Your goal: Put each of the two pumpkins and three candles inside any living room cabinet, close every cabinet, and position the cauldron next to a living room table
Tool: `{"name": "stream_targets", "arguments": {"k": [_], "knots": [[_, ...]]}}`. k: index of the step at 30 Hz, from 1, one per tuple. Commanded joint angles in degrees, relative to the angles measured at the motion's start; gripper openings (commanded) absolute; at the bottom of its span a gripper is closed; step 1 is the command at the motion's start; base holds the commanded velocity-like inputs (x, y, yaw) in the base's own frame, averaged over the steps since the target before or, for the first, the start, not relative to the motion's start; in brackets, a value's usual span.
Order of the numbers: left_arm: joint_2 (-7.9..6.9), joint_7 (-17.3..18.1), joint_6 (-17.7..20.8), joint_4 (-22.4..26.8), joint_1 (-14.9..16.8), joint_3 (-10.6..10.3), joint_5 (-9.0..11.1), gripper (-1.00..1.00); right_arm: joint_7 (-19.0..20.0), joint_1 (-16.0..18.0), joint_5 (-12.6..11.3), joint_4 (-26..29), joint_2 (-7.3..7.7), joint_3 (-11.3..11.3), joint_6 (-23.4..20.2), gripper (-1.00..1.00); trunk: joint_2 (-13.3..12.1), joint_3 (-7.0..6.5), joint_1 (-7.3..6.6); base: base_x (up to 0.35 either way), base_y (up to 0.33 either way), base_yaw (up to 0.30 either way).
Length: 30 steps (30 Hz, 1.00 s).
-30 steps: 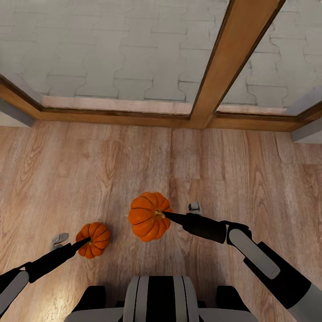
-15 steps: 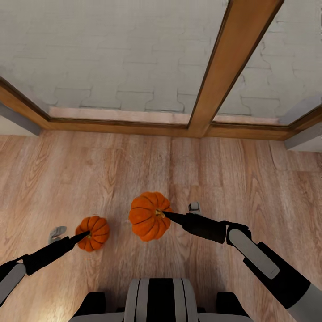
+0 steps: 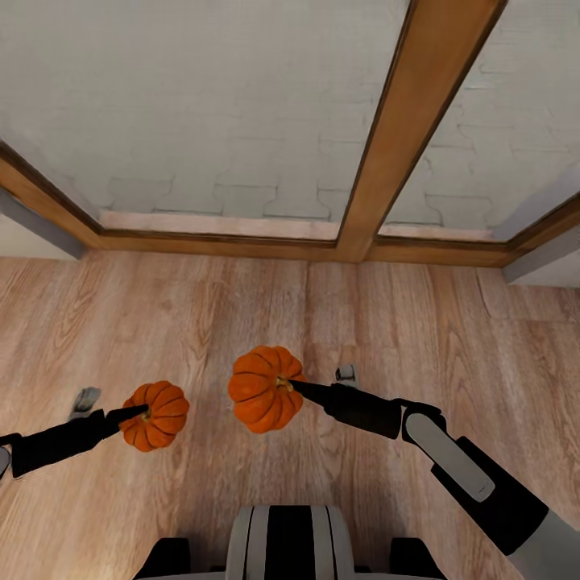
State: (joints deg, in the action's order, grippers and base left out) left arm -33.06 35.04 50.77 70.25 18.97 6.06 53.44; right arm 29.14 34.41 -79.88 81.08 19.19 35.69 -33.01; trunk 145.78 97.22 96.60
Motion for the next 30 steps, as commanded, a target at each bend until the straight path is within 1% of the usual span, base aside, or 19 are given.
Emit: {"name": "stream_targets", "arguments": {"k": [1, 2, 5, 9, 11, 14, 18, 27, 28, 30], "knots": [[-0.33, 0.5, 0.0, -0.3, -0.3, 0.4, -0.3, -1.0, 0.3, 0.4, -0.1, 0.3, 0.33, 0.4, 0.1, -1.0, 0.0, 0.03, -0.01, 0.0, 0.0, 0.0], [-0.65, 0.8, -0.3, -0.7, -0.6, 0.5, -0.2, -1.0, 0.5, 0.7, 0.2, 0.7, 0.33, 0.7, 0.4, -1.0, 0.0, 0.03, -0.01, 0.0, 0.0, 0.0], [-1.63, 1.7, -1.7, -1.7, -1.6, 0.5, -2.6, -1.0, 0.5, 1.3, 0.3, 1.6, 0.25, 1.7, 1.3, -1.0, 0.0, 0.03, -0.01, 0.0, 0.0, 0.0], [-2.89, 2.9, -3.6, -3.1, -2.6, 0.4, -5.8, -1.0, 0.9, 0.2, 1.8, 2.3, -0.05, 3.1, 2.5, -1.0, 0.0, 0.03, -0.01, 0.0, 0.0, 0.0], [-2.89, 3.5, -4.6, -3.7, -2.6, 0.4, -7.2, -1.0, 0.9, 0.0, 2.1, 1.6, -0.12, 3.8, 3.3, -1.0, 0.0, 0.03, -0.01, 0.0, 0.0, 0.0], [-2.88, 4.5, -5.6, -4.7, -2.6, 0.4, -8.6, -1.0, 0.9, 0.0, 2.2, 0.6, -0.12, 4.7, 4.5, -1.0, 0.0, 0.03, -0.01, 0.0, 0.0, 0.0], [-2.88, 5.8, -5.6, -6.0, -2.6, 0.4, -10.4, -1.0, 0.9, 0.0, 2.3, -0.6, -0.13, 6.1, 6.1, -1.0, 0.0, 0.03, -0.01, 0.0, 0.0, 0.0], [-2.86, 8.8, -5.6, -9.0, -2.6, 0.5, -14.6, -1.0, 1.0, 0.0, 2.2, -0.5, 0.02, 9.0, 9.1, -1.0, 0.0, 0.03, -0.01, 0.0, 0.0, 0.0], [-2.84, 50.5, -5.6, -18.8, -2.6, 0.5, -27.3, -1.0, 1.0, 0.0, 2.2, -0.5, 0.04, 10.3, 13.6, -1.0, 0.0, 0.03, -0.01, 0.0, 0.0, 0.0], [-2.85, 50.6, -5.6, -18.8, -2.6, 0.4, -27.3, -1.0, 1.0, 0.0, 2.1, -0.5, 0.05, 10.3, 13.6, -1.0, 0.0, -0.41, -0.06, 0.0, 0.0, 0.0]]}}
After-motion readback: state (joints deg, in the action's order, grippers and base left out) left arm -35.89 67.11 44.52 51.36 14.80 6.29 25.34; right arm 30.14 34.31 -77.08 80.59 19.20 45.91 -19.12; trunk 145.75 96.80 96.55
